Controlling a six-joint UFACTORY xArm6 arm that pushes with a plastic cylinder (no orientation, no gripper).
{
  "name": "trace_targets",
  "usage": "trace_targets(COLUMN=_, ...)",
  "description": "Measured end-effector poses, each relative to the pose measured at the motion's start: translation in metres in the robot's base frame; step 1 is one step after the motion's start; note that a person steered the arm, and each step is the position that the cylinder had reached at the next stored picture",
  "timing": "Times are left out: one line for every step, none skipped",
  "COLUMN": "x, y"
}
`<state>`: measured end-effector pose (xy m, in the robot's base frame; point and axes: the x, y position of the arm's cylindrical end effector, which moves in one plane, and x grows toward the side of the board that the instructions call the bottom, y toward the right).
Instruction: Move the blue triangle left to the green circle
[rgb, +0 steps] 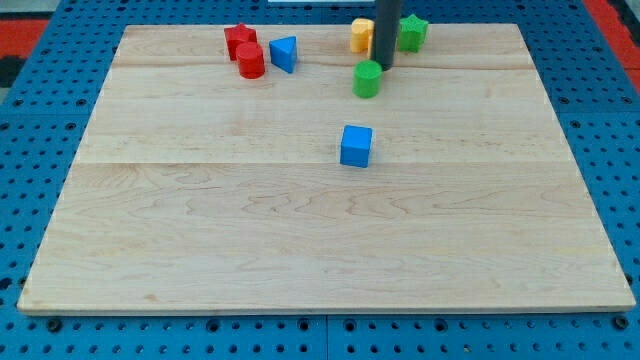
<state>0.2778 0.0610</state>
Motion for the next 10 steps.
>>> trace_targets(x=0.002, y=-0.036)
trace_targets(x=0.002, y=-0.072)
trace_targets(x=0.012, y=-0.072)
trace_targets(x=0.023, y=-0.072)
trace_targets(x=0.032, y=-0.072)
trace_targets(x=0.013, y=-0.066)
trace_targets(x=-0.001, y=-0.063)
trace_targets(x=-0.008, y=-0.057)
trace_targets(x=-0.008, y=-0.049)
trace_targets(x=-0.009, y=-0.049)
